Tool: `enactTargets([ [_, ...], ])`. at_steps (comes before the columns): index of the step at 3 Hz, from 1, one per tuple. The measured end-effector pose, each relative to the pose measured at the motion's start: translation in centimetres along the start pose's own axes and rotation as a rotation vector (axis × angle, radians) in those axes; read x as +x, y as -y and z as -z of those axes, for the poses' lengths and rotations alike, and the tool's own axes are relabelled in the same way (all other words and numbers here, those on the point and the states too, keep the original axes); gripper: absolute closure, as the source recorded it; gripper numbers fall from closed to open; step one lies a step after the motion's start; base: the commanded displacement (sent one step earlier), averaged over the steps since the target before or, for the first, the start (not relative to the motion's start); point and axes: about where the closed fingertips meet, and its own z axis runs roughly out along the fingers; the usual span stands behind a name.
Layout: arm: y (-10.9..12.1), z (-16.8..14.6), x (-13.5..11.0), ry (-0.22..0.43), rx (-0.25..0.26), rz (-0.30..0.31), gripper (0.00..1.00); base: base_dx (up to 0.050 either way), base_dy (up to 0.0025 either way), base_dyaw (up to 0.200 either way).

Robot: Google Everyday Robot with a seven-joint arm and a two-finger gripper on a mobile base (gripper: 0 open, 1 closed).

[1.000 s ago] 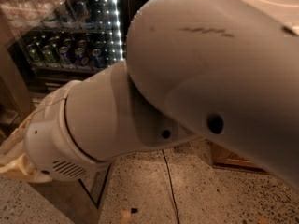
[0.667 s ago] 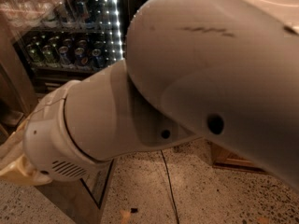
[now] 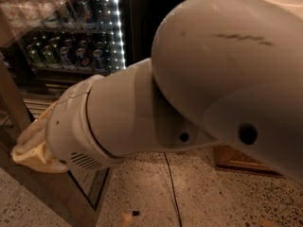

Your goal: Close right fridge door

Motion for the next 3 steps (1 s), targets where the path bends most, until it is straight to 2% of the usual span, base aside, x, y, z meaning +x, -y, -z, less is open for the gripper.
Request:
enactTargets([
  [1, 0.0, 0.0, 0.0, 0.0, 0.0, 0.0, 1.0, 0.0, 0.00002, 0.134],
  [3, 0.0, 0.0, 0.0, 0.0, 0.0, 0.0, 1.0, 0.0, 0.0, 0.189],
])
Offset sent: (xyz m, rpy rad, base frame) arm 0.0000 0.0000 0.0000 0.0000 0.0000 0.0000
